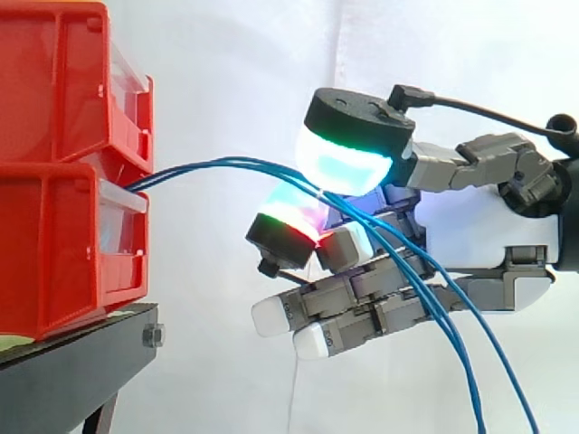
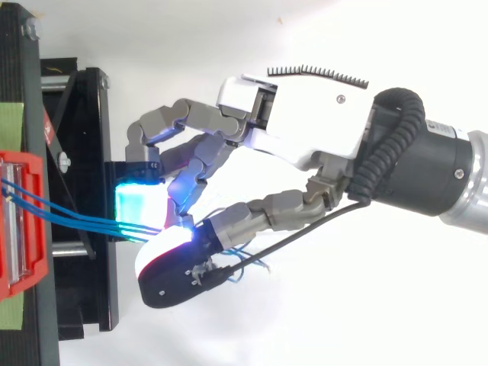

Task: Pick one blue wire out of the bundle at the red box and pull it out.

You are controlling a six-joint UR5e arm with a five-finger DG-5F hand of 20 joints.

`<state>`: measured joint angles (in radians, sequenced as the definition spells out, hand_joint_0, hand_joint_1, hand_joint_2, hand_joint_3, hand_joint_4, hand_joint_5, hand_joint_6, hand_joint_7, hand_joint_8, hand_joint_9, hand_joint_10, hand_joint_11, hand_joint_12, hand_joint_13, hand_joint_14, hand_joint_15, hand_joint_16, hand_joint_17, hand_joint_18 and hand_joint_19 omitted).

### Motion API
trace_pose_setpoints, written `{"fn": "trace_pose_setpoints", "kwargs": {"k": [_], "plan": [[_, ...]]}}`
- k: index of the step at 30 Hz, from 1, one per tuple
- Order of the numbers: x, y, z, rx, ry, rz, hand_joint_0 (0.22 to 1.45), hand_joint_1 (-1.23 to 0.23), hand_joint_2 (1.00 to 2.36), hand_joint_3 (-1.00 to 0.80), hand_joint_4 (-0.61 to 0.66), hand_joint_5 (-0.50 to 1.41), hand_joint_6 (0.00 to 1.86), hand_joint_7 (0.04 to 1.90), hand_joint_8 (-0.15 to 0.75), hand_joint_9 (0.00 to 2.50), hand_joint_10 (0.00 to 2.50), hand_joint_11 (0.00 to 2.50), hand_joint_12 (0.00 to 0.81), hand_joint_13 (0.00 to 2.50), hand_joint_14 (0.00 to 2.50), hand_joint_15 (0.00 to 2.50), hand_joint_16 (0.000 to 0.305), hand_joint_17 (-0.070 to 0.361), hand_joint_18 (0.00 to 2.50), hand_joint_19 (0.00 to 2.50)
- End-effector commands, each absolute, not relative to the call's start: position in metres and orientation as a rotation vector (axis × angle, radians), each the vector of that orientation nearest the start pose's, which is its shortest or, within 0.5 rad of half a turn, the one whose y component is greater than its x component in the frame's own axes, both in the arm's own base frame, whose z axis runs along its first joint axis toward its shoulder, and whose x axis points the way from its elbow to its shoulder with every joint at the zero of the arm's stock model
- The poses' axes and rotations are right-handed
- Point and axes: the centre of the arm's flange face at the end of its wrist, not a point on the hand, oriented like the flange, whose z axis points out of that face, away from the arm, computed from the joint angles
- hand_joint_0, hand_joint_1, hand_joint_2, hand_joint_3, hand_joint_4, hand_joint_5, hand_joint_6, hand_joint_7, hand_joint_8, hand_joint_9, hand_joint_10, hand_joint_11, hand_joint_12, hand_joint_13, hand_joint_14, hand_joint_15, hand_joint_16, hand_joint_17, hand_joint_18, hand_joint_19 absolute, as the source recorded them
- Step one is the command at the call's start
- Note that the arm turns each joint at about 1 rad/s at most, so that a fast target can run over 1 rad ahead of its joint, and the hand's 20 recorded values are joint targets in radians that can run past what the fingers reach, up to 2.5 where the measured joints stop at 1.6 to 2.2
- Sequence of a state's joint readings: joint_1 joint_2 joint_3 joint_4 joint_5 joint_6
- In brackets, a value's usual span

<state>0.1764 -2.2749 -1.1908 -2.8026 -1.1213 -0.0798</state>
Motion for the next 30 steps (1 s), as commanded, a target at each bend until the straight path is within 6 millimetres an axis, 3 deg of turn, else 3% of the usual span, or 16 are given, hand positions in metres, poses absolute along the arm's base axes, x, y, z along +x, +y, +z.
{"fn": "trace_pose_setpoints", "kwargs": {"k": [1, 20, 25, 27, 30], "plan": [[0.7574, -0.0443, 0.2627, 1.270, 1.039, 0.954, 0.62, -0.78, 1.00, -0.46, 0.22, -0.17, 0.88, 1.25, 0.284, 1.13, 0.03, 0.96, 0.372, 0.64, 0.02, 0.42, 0.055, 0.123, 0.51, 0.43], [0.7574, -0.0443, 0.2627, 1.270, 1.039, 0.954, 0.60, -0.66, 1.01, -0.37, 0.19, -0.14, 0.88, 1.33, 0.282, 1.24, 0.03, 0.95, 0.373, 0.71, 0.02, 0.45, 0.054, 0.122, 0.54, 0.46], [0.7571, -0.0457, 0.2625, 1.272, 1.038, 0.951, 0.61, -0.77, 1.02, -0.24, 0.15, -0.13, 0.88, 1.34, 0.290, 1.28, 0.03, 0.97, 0.365, 0.76, 0.02, 0.49, 0.054, 0.121, 0.57, 0.45], [0.7575, -0.0456, 0.2632, 1.271, 1.037, 0.952, 0.64, -0.87, 1.02, -0.20, 0.07, -0.14, 0.89, 1.36, 0.277, 1.21, 0.03, 0.97, 0.359, 0.73, 0.02, 0.49, 0.054, 0.121, 0.55, 0.42], [0.7573, -0.0455, 0.2627, 1.271, 1.038, 0.953, 0.67, -0.91, 1.02, -0.22, 0.05, -0.16, 0.89, 1.33, 0.272, 1.16, 0.03, 0.98, 0.358, 0.70, 0.02, 0.48, 0.054, 0.121, 0.54, 0.40]]}}
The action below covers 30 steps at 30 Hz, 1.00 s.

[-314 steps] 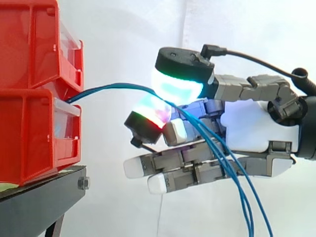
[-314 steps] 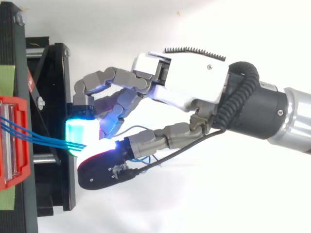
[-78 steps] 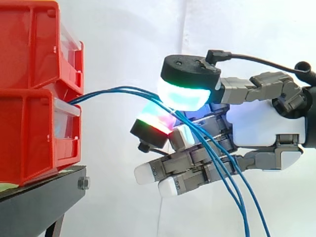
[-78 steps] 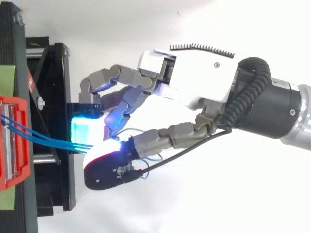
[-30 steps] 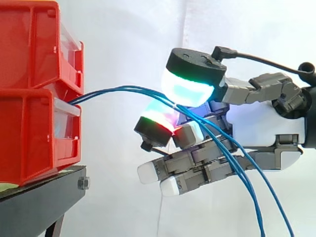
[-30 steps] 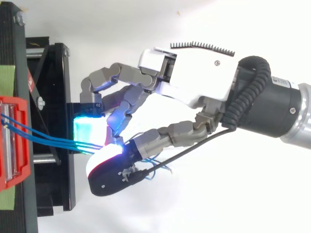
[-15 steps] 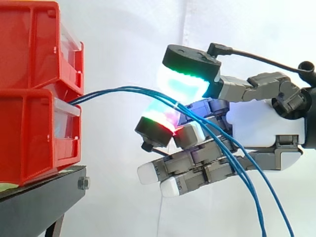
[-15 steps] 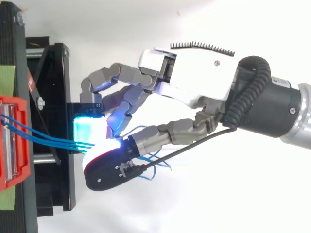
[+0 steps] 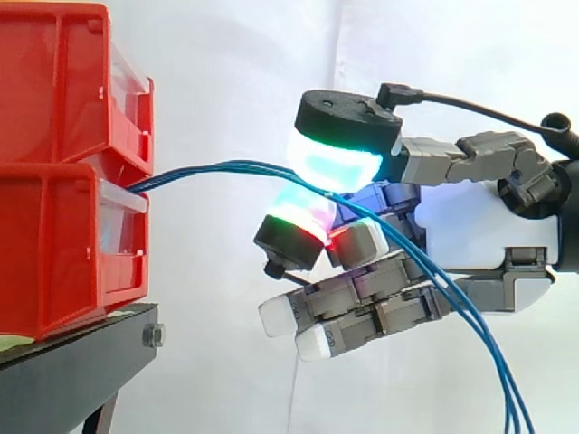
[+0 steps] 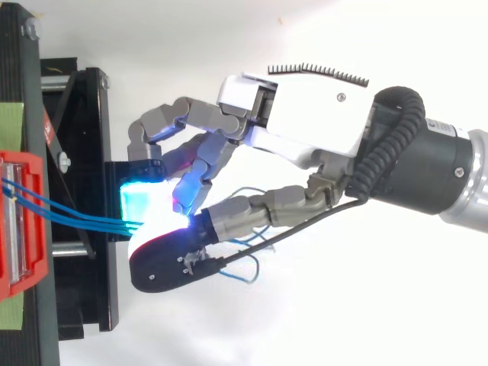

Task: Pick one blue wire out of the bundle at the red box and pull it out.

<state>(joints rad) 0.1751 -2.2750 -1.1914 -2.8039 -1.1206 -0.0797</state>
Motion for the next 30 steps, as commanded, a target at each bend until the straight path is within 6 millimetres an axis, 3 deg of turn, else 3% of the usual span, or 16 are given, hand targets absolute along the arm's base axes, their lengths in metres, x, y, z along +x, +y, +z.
{"fn": "trace_pose_setpoints", "kwargs": {"k": [1, 7, 9, 12, 16, 24, 30], "plan": [[0.7576, -0.0454, 0.2634, 1.270, 1.037, 0.954, 0.68, -0.94, 1.02, -0.24, 0.08, -0.16, 0.90, 1.34, 0.270, 1.14, 0.03, 0.97, 0.360, 0.70, 0.02, 0.47, 0.054, 0.121, 0.53, 0.40], [0.7576, -0.0454, 0.2634, 1.270, 1.037, 0.954, 0.71, -0.95, 1.01, -0.38, 0.14, -0.17, 0.90, 1.25, 0.271, 1.10, 0.03, 0.97, 0.357, 0.68, 0.02, 0.46, 0.054, 0.121, 0.53, 0.39], [0.7575, -0.0455, 0.2615, 1.271, 1.039, 0.952, 0.66, -0.91, 1.00, -0.46, 0.18, -0.17, 0.90, 1.24, 0.269, 1.13, 0.03, 0.97, 0.357, 0.68, 0.02, 0.47, 0.054, 0.121, 0.53, 0.41], [0.7571, -0.0457, 0.2625, 1.273, 1.037, 0.952, 0.59, -0.80, 1.00, -0.47, 0.18, -0.16, 0.88, 1.26, 0.278, 1.18, 0.03, 0.97, 0.367, 0.69, 0.02, 0.48, 0.055, 0.124, 0.52, 0.44], [0.7573, -0.0455, 0.2627, 1.271, 1.038, 0.953, 0.59, -0.73, 1.01, -0.41, 0.17, -0.14, 0.87, 1.30, 0.277, 1.21, 0.03, 0.95, 0.368, 0.70, 0.02, 0.48, 0.055, 0.123, 0.53, 0.45], [0.7572, -0.0467, 0.2627, 1.271, 1.037, 0.952, 0.62, -0.79, 1.01, -0.30, 0.13, -0.14, 0.87, 1.33, 0.283, 1.23, 0.03, 0.96, 0.368, 0.73, 0.02, 0.48, 0.054, 0.121, 0.54, 0.45], [0.7576, -0.0466, 0.2634, 1.271, 1.036, 0.953, 0.68, -0.90, 1.01, -0.39, 0.13, -0.16, 0.89, 1.26, 0.272, 1.15, 0.03, 0.98, 0.362, 0.69, 0.02, 0.48, 0.054, 0.122, 0.53, 0.42]]}}
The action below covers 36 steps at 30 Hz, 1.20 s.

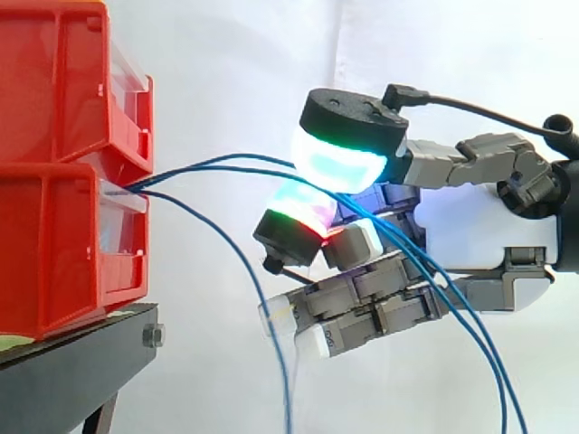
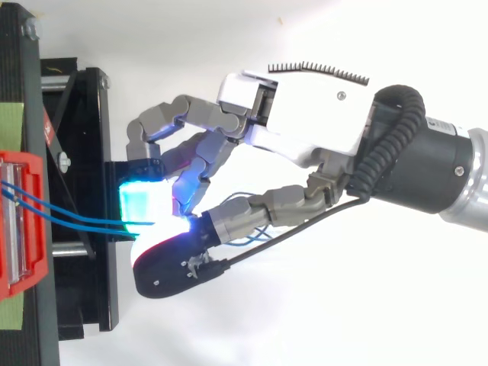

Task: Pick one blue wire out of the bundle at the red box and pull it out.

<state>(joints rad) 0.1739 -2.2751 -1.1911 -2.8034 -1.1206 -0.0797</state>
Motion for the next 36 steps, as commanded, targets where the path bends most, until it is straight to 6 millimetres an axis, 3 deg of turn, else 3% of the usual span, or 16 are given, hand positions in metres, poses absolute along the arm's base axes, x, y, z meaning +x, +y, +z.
{"fn": "trace_pose_setpoints", "kwargs": {"k": [1, 7, 17, 30, 36], "plan": [[0.7575, -0.0468, 0.2634, 1.271, 1.034, 0.952, 0.68, -0.90, 1.01, -0.41, 0.14, -0.16, 0.89, 1.25, 0.270, 1.15, 0.03, 0.97, 0.362, 0.69, 0.02, 0.47, 0.054, 0.121, 0.53, 0.42], [0.7570, -0.0468, 0.2625, 1.273, 1.037, 0.950, 0.66, -0.89, 1.00, -0.50, 0.18, -0.17, 0.89, 1.20, 0.265, 1.13, 0.03, 0.97, 0.362, 0.69, 0.02, 0.47, 0.054, 0.121, 0.53, 0.42], [0.7576, -0.0466, 0.2634, 1.271, 1.036, 0.953, 0.51, -0.54, 1.00, -0.50, 0.21, -0.13, 0.81, 1.20, 0.280, 1.20, 0.03, 0.89, 0.393, 0.71, 0.02, 0.48, 0.059, 0.133, 0.54, 0.48], [0.7572, -0.0468, 0.2614, 1.273, 1.038, 0.949, 0.55, -0.69, 1.00, -0.49, 0.19, -0.13, 0.80, 1.22, 0.279, 1.17, 0.03, 0.88, 0.387, 0.69, 0.02, 0.47, 0.058, 0.130, 0.51, 0.48], [0.7573, -0.0457, 0.2614, 1.273, 1.039, 0.950, 0.50, -0.71, 1.00, -0.50, 0.19, -0.13, 0.80, 1.20, 0.291, 1.17, 0.03, 0.88, 0.400, 0.69, 0.02, 0.46, 0.061, 0.136, 0.53, 0.47]]}}
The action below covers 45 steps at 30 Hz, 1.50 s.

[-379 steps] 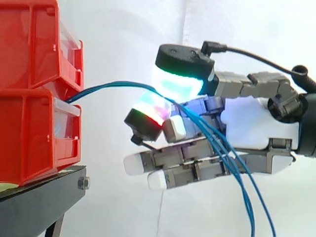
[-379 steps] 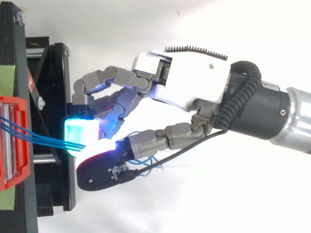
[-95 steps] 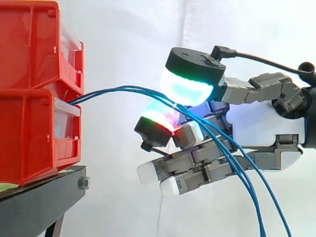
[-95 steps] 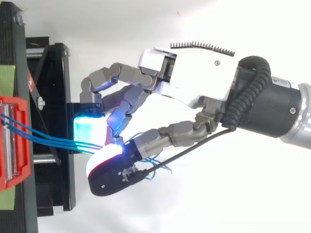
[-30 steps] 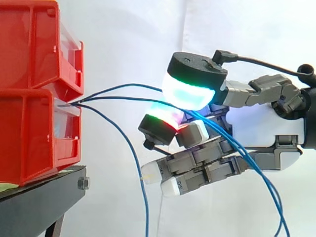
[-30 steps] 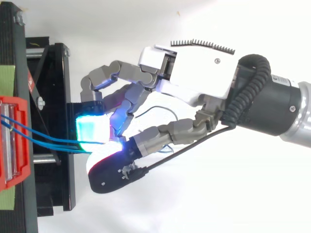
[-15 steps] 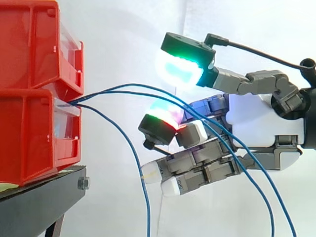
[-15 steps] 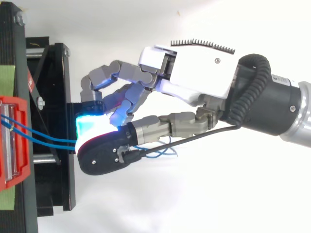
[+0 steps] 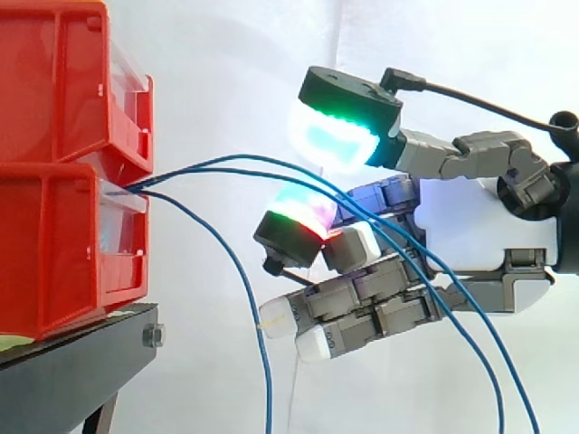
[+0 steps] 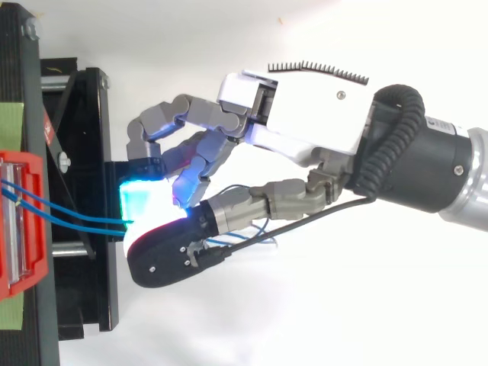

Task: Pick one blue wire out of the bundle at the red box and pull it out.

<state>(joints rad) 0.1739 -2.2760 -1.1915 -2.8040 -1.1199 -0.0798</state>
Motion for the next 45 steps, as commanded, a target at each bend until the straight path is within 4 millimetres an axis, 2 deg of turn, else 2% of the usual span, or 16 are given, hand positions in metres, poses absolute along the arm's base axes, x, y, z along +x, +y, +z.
{"fn": "trace_pose_setpoints", "kwargs": {"k": [1, 10, 15, 34, 45], "plan": [[0.7573, -0.0457, 0.2614, 1.273, 1.039, 0.950, 0.50, -0.71, 1.00, -0.50, 0.19, -0.13, 0.80, 1.20, 0.289, 1.17, 0.03, 0.88, 0.400, 0.69, 0.02, 0.46, 0.061, 0.137, 0.53, 0.47], [0.7570, -0.0457, 0.2624, 1.273, 1.039, 0.950, 0.55, -0.73, 1.00, -0.50, 0.15, -0.13, 0.81, 1.21, 0.272, 1.17, 0.03, 0.89, 0.381, 0.69, 0.02, 0.46, 0.057, 0.127, 0.51, 0.48], [0.7574, -0.0443, 0.2614, 1.271, 1.042, 0.952, 0.59, -0.74, 1.01, -0.42, 0.10, -0.12, 0.82, 1.24, 0.265, 1.19, 0.03, 0.88, 0.368, 0.69, 0.02, 0.47, 0.054, 0.122, 0.50, 0.48], [0.7575, -0.0422, 0.2627, 1.269, 1.040, 0.956, 0.60, -0.77, 1.02, -0.26, -0.01, -0.11, 0.83, 1.26, 0.251, 1.22, 0.03, 0.88, 0.362, 0.69, 0.02, 0.46, 0.053, 0.119, 0.52, 0.47], [0.7593, -0.0395, 0.2667, 1.265, 1.037, 0.962, 0.59, -0.79, 1.02, -0.17, -0.07, -0.10, 0.83, 1.27, 0.253, 1.19, 0.03, 0.83, 0.372, 0.60, 0.02, 0.39, 0.053, 0.120, 0.49, 0.43]]}}
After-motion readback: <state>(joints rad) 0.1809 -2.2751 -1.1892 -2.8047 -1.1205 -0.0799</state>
